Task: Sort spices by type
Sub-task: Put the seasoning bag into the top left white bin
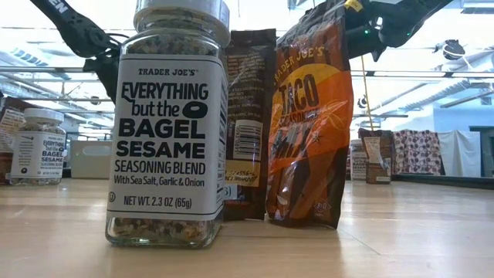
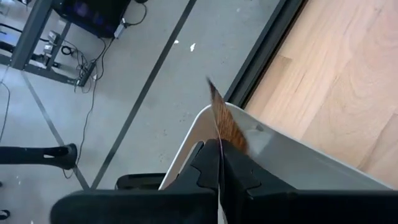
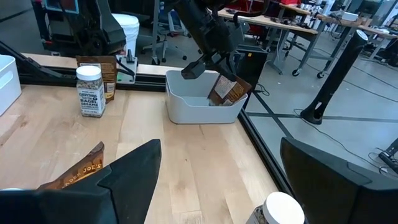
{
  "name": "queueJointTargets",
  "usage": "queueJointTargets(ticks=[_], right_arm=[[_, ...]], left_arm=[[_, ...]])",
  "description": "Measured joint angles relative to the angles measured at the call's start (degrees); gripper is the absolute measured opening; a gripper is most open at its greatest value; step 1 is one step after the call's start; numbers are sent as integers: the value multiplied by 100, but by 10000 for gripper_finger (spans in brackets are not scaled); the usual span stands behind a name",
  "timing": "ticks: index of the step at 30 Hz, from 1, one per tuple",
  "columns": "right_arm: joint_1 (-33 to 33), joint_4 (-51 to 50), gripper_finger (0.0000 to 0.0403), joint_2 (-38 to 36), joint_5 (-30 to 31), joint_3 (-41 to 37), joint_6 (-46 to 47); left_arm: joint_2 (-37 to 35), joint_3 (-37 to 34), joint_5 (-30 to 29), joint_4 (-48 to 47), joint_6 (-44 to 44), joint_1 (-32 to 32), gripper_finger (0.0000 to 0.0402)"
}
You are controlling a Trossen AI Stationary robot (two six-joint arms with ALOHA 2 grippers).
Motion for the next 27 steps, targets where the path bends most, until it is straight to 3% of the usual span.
queueJointTargets(ticks=[27], right_arm=[[0, -5, 313, 0, -141, -1, 4]], left_arm=[[8, 2, -165, 258, -173, 2, 17]])
